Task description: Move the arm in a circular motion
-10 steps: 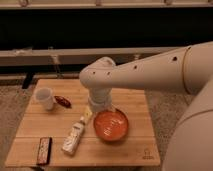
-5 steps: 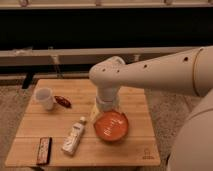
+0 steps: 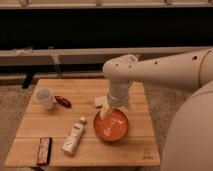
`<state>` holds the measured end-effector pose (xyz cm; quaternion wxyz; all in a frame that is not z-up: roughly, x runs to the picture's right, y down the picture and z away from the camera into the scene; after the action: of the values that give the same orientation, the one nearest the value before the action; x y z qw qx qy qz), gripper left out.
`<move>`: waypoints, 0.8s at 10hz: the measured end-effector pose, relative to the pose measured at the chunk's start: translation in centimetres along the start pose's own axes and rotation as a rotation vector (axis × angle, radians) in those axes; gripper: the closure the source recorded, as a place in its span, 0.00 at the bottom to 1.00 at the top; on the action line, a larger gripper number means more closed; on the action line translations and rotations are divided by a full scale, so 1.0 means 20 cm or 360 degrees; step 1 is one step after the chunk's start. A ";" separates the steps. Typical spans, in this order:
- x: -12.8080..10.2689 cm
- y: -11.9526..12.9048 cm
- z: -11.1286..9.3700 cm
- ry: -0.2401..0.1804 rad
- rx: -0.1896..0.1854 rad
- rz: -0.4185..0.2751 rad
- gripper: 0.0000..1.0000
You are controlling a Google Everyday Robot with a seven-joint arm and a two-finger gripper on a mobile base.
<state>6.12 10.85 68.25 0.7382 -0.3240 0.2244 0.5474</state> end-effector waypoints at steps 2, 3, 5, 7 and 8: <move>-0.06 -0.13 0.02 0.0031 0.0008 0.0040 0.20; -0.08 -0.20 0.04 0.0045 0.0009 0.0066 0.20; -0.16 -0.31 0.07 0.0069 0.0014 0.0081 0.20; -0.24 -0.40 0.08 0.0081 0.0010 0.0085 0.20; -0.28 -0.44 0.08 0.0084 0.0005 0.0083 0.20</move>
<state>12.79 6.60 75.32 0.7180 -0.3313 0.2529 0.5575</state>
